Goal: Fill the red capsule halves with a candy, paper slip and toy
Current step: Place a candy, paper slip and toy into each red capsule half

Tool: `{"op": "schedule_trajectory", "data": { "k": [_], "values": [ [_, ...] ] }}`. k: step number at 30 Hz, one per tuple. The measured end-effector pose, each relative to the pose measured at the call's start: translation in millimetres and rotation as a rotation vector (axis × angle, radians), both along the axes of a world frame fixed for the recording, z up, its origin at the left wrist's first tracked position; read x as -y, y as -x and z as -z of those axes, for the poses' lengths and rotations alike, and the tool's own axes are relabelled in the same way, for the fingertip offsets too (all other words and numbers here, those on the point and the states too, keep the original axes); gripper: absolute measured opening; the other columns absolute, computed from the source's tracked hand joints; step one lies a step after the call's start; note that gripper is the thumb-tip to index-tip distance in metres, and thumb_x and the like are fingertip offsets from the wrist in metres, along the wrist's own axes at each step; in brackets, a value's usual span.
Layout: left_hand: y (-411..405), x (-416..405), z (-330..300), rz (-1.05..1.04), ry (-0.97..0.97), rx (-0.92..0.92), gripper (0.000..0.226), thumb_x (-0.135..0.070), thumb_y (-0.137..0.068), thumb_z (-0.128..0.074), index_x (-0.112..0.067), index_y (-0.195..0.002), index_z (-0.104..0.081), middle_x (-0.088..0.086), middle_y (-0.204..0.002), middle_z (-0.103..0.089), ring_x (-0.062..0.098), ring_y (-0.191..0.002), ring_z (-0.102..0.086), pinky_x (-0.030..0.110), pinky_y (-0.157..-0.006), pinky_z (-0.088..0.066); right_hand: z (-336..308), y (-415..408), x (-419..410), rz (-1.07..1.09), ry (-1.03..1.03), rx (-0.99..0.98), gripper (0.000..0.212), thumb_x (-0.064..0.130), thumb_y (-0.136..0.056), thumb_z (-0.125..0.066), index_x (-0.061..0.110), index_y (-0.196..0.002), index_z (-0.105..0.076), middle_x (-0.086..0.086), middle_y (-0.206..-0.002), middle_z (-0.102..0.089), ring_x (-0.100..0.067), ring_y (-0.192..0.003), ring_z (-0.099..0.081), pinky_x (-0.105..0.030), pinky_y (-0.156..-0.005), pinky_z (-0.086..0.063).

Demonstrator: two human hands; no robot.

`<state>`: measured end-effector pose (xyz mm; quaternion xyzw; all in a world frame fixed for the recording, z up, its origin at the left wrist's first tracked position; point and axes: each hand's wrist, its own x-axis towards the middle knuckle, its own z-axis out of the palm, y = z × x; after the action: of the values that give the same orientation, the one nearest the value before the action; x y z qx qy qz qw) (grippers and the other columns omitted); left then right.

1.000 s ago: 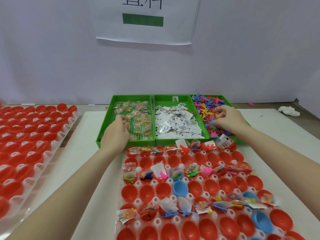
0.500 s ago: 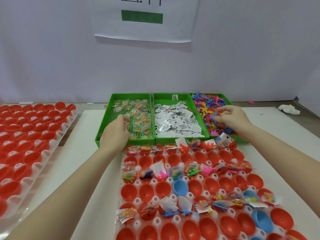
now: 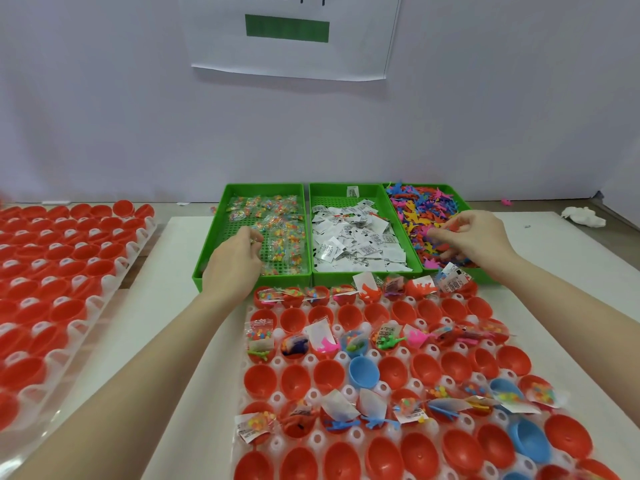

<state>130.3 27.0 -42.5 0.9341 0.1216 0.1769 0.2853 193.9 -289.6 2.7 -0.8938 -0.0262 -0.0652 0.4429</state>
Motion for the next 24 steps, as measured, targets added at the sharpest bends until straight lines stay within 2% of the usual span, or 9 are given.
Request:
{"op": "schedule_trajectory", "data": {
  "k": [4,6,8,10,13,15,18,21,24],
  "values": [
    [-0.1,0.0,-0.1,-0.001,0.0,-0.003,0.02,-0.018,-0.099,-0.038,-0.014,-0.113,-0.052,0.0,-0.085,-0.057,0.023,-0.082,-0.06,0.035,-0.064,-0.046,-2.1,1.5,-3.5,0.068,0.15,0.082,0.046,0.043,-0.095,-0.04,0.005,-0.071,-0.052,-0.006,-0.057,-0.052,-0.012,-0.048,-0.048,-0.028,-0.052,-0.031],
    [0.2,0.1,-0.4,0.0,0.0,-0.006,0.02,-0.018,-0.099,-0.038,-0.014,-0.113,-0.052,0.001,-0.085,-0.057,0.023,-0.083,-0.06,0.037,-0.065,-0.047,-0.9,-0.9,-3.5,0.109,0.199,0.1,0.049,0.038,-0.1,-0.029,0.004,-0.072,-0.051,-0.002,-0.06,-0.047,-0.009,-0.057,-0.042,-0.031,-0.059,-0.021],
    [0.5,0.4,-0.8,0.001,-0.001,-0.007,0.02,-0.017,-0.099,-0.038,-0.014,-0.113,-0.052,0.001,-0.086,-0.056,0.024,-0.085,-0.061,0.038,-0.067,-0.048,0.4,-3.2,-4.0,0.108,0.207,0.062,0.047,0.034,-0.101,-0.026,0.006,-0.07,-0.046,-0.003,-0.062,-0.045,-0.013,-0.059,-0.04,-0.032,-0.059,-0.022],
    [1.1,0.5,-1.3,0.002,0.001,-0.007,0.02,-0.017,-0.098,-0.038,-0.014,-0.112,-0.052,0.001,-0.086,-0.057,0.025,-0.086,-0.061,0.039,-0.068,-0.048,0.5,-6.0,-4.3,0.08,0.138,-0.029,0.042,0.033,-0.101,-0.029,0.008,-0.07,-0.043,-0.005,-0.063,-0.044,-0.019,-0.058,-0.039,-0.031,-0.055,-0.028],
    [1.7,0.9,-2.2,0.003,0.006,-0.013,0.019,-0.016,-0.098,-0.038,-0.014,-0.112,-0.052,0.002,-0.087,-0.058,0.025,-0.086,-0.061,0.041,-0.071,-0.05,-0.8,-5.0,-5.8,0.068,0.027,-0.134,0.03,0.03,-0.098,-0.042,0.008,-0.077,-0.042,-0.002,-0.063,-0.043,-0.014,-0.052,-0.039,-0.026,-0.049,-0.031],
    [1.4,1.6,-2.5,0.002,0.007,-0.012,0.019,-0.016,-0.098,-0.038,-0.014,-0.112,-0.052,0.002,-0.088,-0.057,0.025,-0.087,-0.06,0.04,-0.07,-0.049,-2.5,-3.3,-7.9,0.101,0.071,0.006,0.035,0.03,-0.091,-0.055,0.014,-0.067,-0.034,0.0,-0.063,-0.037,-0.011,-0.053,-0.035,-0.027,-0.051,-0.028],
    [1.1,2.2,-2.4,-0.003,0.005,-0.008,0.019,-0.017,-0.098,-0.038,-0.014,-0.111,-0.052,0.002,-0.089,-0.058,0.025,-0.087,-0.06,0.038,-0.069,-0.048,-12.8,2.2,-18.7,0.065,0.019,0.2,0.049,0.035,-0.09,-0.055,0.016,-0.053,-0.029,-0.002,-0.052,-0.03,-0.019,-0.047,-0.027,-0.03,-0.06,-0.029],
    [1.6,2.0,-2.4,-0.001,0.002,-0.004,0.019,-0.016,-0.098,-0.038,-0.013,-0.111,-0.052,0.002,-0.087,-0.058,0.025,-0.086,-0.06,0.039,-0.069,-0.048,-19.3,4.7,-40.8,-0.152,0.223,0.098,0.046,0.039,-0.09,-0.054,0.014,-0.051,-0.051,-0.005,-0.051,-0.04,-0.023,-0.044,-0.035,-0.025,-0.063,-0.032],
    [2.1,2.2,-2.5,0.0,0.001,-0.001,0.019,-0.015,-0.098,-0.038,-0.014,-0.111,-0.052,0.001,-0.086,-0.057,0.025,-0.085,-0.06,0.04,-0.069,-0.049,-15.5,3.3,-65.0,-0.276,0.516,0.062,0.029,0.041,-0.082,-0.063,0.013,-0.085,-0.072,0.008,-0.075,-0.059,-0.01,-0.068,-0.053,-0.025,-0.067,-0.041]
  ]
}}
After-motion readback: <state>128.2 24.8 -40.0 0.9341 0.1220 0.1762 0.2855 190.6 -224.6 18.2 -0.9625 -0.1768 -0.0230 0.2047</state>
